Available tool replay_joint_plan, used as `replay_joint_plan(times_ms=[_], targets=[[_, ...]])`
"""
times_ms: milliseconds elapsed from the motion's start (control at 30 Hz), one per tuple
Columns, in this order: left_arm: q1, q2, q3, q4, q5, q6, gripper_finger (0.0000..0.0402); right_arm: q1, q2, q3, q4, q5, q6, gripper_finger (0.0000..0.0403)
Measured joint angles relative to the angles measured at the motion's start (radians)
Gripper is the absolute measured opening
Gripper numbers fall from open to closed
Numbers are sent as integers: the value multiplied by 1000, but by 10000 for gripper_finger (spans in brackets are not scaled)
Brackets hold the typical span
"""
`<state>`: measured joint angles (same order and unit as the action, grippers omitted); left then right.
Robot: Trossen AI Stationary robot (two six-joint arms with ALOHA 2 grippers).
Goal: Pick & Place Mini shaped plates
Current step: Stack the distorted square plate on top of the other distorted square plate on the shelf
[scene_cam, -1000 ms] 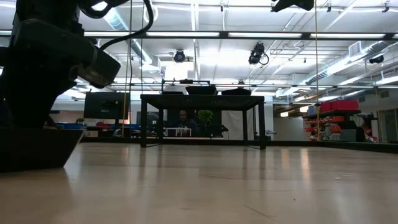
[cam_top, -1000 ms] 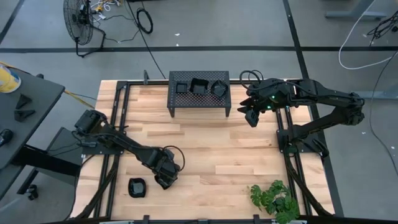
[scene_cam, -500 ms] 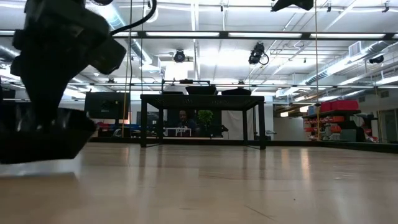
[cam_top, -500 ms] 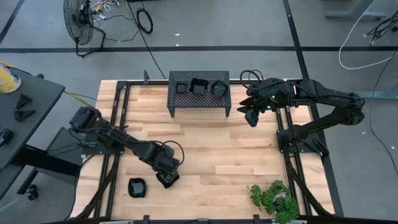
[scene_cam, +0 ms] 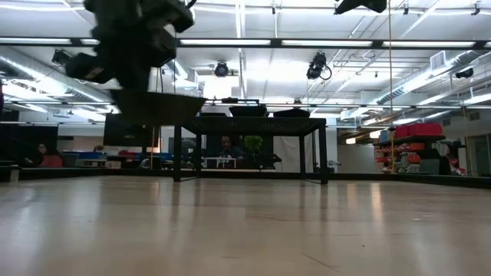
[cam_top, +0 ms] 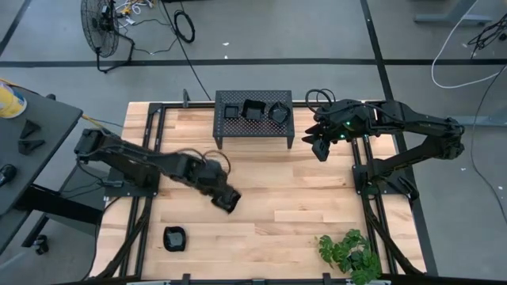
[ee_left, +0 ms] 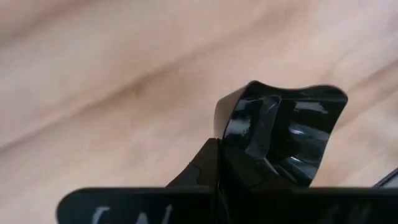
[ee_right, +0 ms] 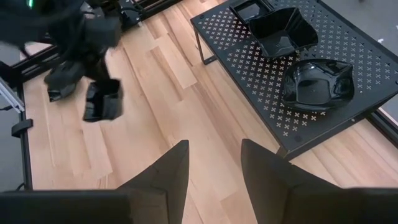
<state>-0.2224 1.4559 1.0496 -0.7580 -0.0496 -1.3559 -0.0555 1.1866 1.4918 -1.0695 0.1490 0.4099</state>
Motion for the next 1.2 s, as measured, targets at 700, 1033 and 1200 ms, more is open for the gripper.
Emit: replay_joint_plan(times_ms=[700,1033,1200], targets=[[421,-112,121,351,55,243,5,0,0,0,14,0,0,149],[623,-107,269,352,90,299,5,0,0,0,39,1,-30,149],[694,-70,320,351,163,321,5,0,0,0,42,1,-34,149]])
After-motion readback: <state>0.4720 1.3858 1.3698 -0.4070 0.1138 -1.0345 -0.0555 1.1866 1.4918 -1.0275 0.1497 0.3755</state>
